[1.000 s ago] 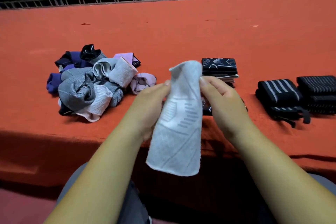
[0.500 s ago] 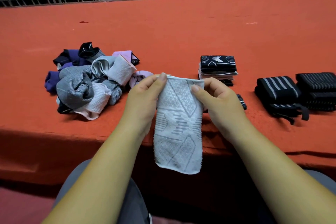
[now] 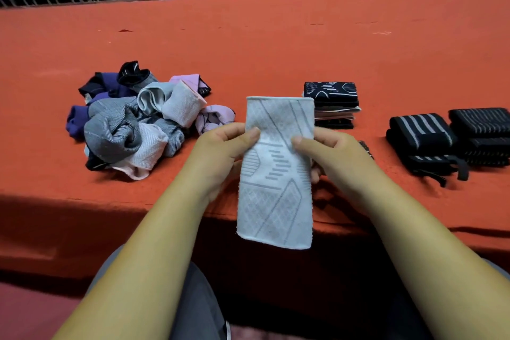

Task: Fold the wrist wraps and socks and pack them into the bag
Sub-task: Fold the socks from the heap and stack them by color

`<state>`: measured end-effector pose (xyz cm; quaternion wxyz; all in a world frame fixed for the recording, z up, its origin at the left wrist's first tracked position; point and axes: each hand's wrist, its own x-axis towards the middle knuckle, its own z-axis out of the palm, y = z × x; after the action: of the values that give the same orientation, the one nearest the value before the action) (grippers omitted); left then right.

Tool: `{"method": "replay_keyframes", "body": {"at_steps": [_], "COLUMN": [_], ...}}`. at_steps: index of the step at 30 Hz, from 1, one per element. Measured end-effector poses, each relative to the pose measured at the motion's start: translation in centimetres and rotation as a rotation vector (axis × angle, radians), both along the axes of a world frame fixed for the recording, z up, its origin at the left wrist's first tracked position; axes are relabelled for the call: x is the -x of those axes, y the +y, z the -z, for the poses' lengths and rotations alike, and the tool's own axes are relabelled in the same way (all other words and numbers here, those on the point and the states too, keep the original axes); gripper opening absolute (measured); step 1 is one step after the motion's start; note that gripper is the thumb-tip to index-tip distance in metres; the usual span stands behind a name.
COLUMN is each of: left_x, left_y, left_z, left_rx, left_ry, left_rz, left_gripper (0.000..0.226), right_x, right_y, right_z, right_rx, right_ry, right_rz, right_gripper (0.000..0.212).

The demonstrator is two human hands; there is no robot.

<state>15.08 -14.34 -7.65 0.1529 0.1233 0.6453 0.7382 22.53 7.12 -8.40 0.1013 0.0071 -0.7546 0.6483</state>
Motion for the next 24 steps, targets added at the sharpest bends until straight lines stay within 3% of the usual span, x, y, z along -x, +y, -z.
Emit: {"method": "replay_keyframes", "body": {"at_steps": [8, 16, 24], "left_x": [-0.15, 0.61, 0.37], "left_y": [-0.87, -1.02, -0.32], "left_z": [-0.14, 0.21, -0.01], "left_rx": [0.056, -0.005, -0.048], "left_ry": [0.084, -0.045, -0.108], "left_rz": [0.059, 0.062, 0.065], "left_gripper": [0.024, 0.030, 0.024], "right_x": [-0.08, 0.26, 0.41], "right_y": [0.39, 0.30, 0.45], "right_z": [0.18, 0.11, 0.39], "right_rx": [-0.007, 0.225, 0.184], "right_ry": [-0.008, -0.055, -0.056], "right_rz": [0.036, -0.011, 0.045], "right_gripper": [0.014, 0.039, 0.042]}}
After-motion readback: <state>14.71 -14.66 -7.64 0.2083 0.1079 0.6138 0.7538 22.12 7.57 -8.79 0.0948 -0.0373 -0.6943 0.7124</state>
